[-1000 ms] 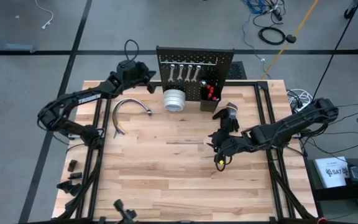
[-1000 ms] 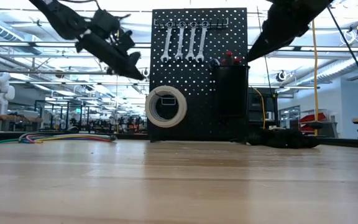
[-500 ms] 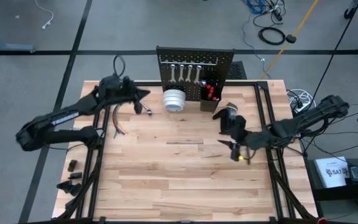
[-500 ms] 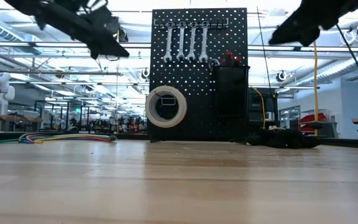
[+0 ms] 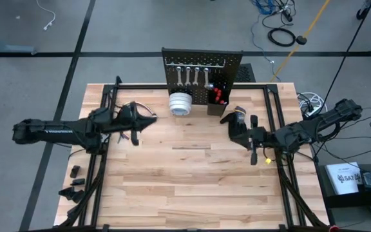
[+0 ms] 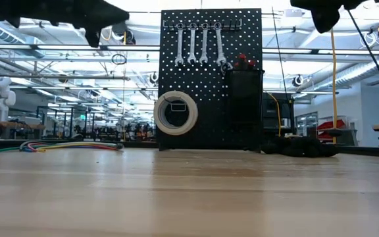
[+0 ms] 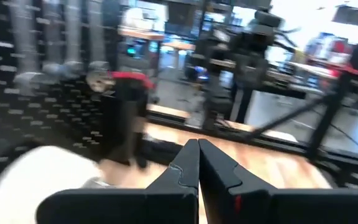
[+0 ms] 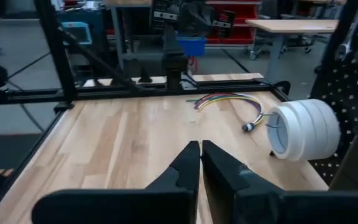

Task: Hang tools onto peg board
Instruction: Return to Home Position

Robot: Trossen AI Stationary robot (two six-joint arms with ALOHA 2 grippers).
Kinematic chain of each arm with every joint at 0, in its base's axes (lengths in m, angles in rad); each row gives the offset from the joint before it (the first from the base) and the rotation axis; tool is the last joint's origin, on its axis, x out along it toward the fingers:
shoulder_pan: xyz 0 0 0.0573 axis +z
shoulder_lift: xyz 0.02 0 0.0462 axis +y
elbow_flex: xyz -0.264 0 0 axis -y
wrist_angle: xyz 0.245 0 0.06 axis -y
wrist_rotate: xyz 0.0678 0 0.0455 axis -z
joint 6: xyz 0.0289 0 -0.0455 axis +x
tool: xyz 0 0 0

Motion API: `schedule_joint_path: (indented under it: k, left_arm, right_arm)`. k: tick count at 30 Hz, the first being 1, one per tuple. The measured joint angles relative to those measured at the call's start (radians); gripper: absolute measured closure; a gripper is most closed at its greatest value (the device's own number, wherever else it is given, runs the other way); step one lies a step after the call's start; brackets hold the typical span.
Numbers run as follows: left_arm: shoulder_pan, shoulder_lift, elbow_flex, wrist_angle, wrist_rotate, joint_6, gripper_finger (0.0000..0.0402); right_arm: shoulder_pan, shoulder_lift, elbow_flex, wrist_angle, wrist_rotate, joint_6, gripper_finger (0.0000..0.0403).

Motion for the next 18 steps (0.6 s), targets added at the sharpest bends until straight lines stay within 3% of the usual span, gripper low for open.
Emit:
schedule_joint_path:
  k: [4,9,18]
  left_arm:
    - [-0.113,-0.017,-0.020,0.004,-0.007,0.058,0.0399]
    - [-0.202,-0.059,-0.044,-0.003,-0.054,0.080,0.0399]
    - [-0.203,-0.369,-0.212,-0.034,-0.131,0.025,0.0399]
  right_arm:
    - [0.001,-0.046,-0.033,-0.010,-0.022,0.001,0.0395]
    - [-0.011,-0.171,-0.163,0.097,-0.021,0.016,0.0400]
    - [-0.050,-0.526,-0.406,0.112,-0.025,0.085,0.0402]
